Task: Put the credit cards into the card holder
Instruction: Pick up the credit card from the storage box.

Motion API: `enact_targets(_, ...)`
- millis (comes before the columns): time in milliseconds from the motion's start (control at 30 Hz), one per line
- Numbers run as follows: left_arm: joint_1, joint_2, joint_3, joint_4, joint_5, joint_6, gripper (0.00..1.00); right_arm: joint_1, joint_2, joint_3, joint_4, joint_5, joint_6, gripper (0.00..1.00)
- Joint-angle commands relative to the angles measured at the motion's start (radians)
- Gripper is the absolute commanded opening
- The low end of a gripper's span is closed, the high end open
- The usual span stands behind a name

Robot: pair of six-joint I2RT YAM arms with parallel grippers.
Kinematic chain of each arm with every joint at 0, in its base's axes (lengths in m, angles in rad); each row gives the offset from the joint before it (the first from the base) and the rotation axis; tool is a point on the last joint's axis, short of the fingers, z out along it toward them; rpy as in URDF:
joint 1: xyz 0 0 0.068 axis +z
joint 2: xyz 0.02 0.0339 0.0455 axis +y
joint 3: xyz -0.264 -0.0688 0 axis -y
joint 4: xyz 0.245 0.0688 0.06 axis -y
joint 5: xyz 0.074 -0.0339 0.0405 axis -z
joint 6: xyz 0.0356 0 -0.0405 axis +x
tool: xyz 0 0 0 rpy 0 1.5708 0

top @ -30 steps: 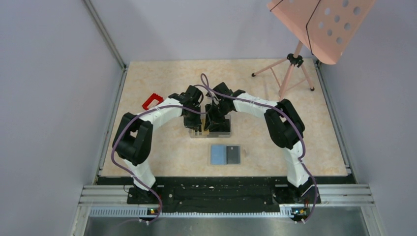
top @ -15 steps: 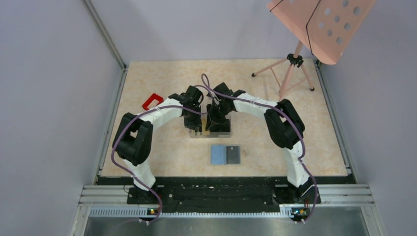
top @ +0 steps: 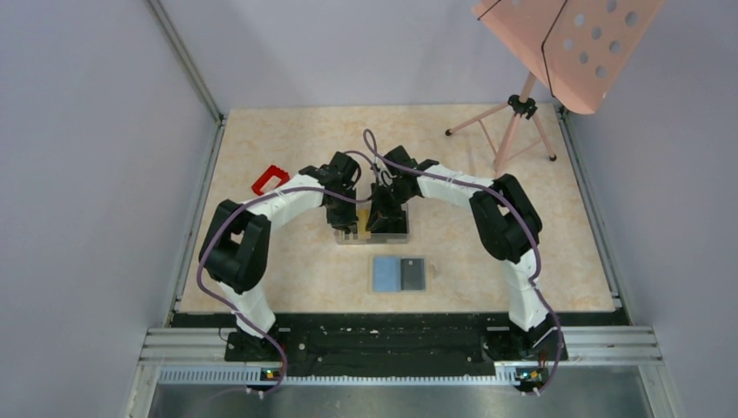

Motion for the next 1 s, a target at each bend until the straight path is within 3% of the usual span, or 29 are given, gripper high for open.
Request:
enact_targets(0,-0.009,-0.049,-0.018,-0.01,0.003,-0.023,0.26,-0.011,-0.067,-0.019,0.0,0.044,-0.008,0.0)
enact_targets(433,0.083,-0.286,-0.1,0.124,0.211,-0.118,0.34,-0.034,-0.192,-0.012,-0.02,-0.004,-0.017,0.0)
enact_targets(700,0.189,-0.401,-0.308,0.421,0.471,-0.253,0.36,-0.047,-0.236,-0.024,-0.036,-0.034,-0.031,0.0)
enact_targets(967,0.233,-0.471,-0.428,0.661,0.555,-0.373,0.36,-0.1,-0.327,-0.073,0.024,-0.122,0.031,0.0)
